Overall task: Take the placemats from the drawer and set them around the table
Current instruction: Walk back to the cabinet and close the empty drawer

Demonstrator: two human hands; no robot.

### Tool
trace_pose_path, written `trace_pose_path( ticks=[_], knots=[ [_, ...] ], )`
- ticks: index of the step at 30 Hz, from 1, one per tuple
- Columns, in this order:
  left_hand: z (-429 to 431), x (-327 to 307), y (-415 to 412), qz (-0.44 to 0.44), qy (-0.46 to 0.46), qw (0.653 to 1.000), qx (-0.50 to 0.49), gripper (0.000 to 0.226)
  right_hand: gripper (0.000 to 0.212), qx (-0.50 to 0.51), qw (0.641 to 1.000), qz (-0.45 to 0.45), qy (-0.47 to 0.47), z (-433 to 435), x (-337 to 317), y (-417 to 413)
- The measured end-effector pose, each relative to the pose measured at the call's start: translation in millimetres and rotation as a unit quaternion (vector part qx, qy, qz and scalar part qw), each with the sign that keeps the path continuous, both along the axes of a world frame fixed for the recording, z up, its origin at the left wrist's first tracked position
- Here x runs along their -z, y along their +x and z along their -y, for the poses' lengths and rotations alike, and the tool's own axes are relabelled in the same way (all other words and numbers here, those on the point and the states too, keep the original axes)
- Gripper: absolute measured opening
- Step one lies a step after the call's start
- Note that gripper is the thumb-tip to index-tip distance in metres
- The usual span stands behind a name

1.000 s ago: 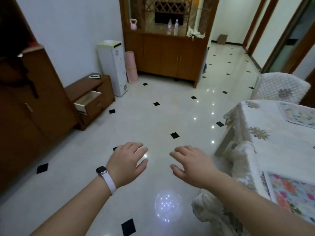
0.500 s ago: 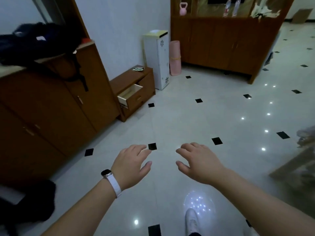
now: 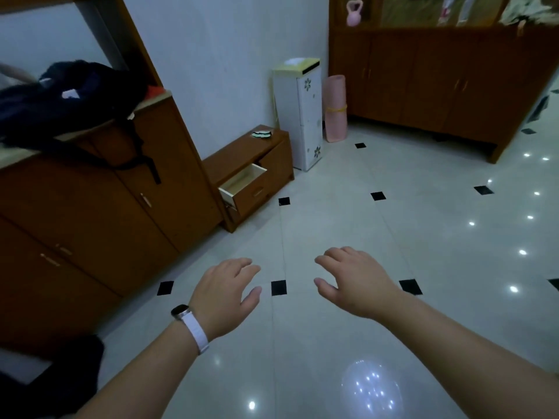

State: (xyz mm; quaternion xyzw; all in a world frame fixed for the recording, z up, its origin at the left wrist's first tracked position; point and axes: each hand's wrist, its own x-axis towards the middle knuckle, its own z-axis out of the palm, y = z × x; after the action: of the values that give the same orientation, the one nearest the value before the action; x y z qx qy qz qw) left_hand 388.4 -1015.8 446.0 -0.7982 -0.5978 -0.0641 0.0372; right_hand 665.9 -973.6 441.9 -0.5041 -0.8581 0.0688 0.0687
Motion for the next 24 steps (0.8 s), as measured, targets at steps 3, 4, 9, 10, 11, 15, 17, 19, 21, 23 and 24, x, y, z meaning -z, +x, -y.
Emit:
trace_pose_path(
  ticks=[3, 4, 9, 10, 11, 15, 17, 19, 21, 23, 24],
  knots=[
    [-24.7, -0.8, -13.5, 0.003, -0.007, 1.0, -0.022, 0.048, 0.059, -0.025, 1.0, 0.005, -0.002, -32.6, -1.6, -16.6],
    [-33.8, 0.8, -19.8, 0.008, -0.007, 1.0, -0.028, 0.048, 0.059, -0.031, 0.999, 0.008, -0.004, -44.2, -1.2, -22.9],
    [-80.2, 19.9, -57.3, 0.022, -0.01, 0.998, -0.059, 0.048, 0.052, -0.062, 0.998, 0.021, -0.021, -101.2, 10.5, -64.2],
    [-92.2, 25.8, -66.9, 0.028, -0.015, 0.998, -0.062, 0.048, 0.051, -0.068, 0.997, 0.024, -0.023, -113.7, 13.6, -73.4],
    [-105.8, 32.7, -76.7, 0.033, -0.019, 0.997, -0.064, 0.048, 0.051, -0.071, 0.997, 0.027, -0.022, -127.9, 17.1, -83.2],
    [-179.6, 55.6, -122.1, 0.05, -0.031, 0.996, -0.063, 0.048, 0.056, -0.065, 0.997, 0.04, -0.029, -197.4, 24.3, -126.0],
    [-222.9, 58.9, -144.6, 0.061, -0.036, 0.996, -0.06, 0.05, 0.063, -0.057, 0.997, 0.048, -0.026, -233.3, 24.7, -148.2],
    [-263.5, 59.2, -164.6, 0.079, -0.034, 0.995, -0.057, 0.052, 0.066, -0.055, 0.997, 0.052, -0.024, -266.7, 20.0, -169.5],
    [-299.4, 59.2, -183.3, 0.086, -0.023, 0.995, -0.051, 0.051, 0.062, -0.047, 0.997, 0.053, -0.019, -296.6, 15.2, -189.1],
    [-332.1, 56.1, -199.6, 0.084, -0.013, 0.996, -0.039, 0.049, 0.055, -0.043, 0.998, 0.049, -0.012, -324.6, 12.7, -206.0],
    [-347.3, 54.9, -207.4, 0.088, -0.013, 0.995, -0.035, 0.048, 0.054, -0.041, 0.998, 0.045, -0.013, -336.9, 12.5, -213.3]
  ],
)
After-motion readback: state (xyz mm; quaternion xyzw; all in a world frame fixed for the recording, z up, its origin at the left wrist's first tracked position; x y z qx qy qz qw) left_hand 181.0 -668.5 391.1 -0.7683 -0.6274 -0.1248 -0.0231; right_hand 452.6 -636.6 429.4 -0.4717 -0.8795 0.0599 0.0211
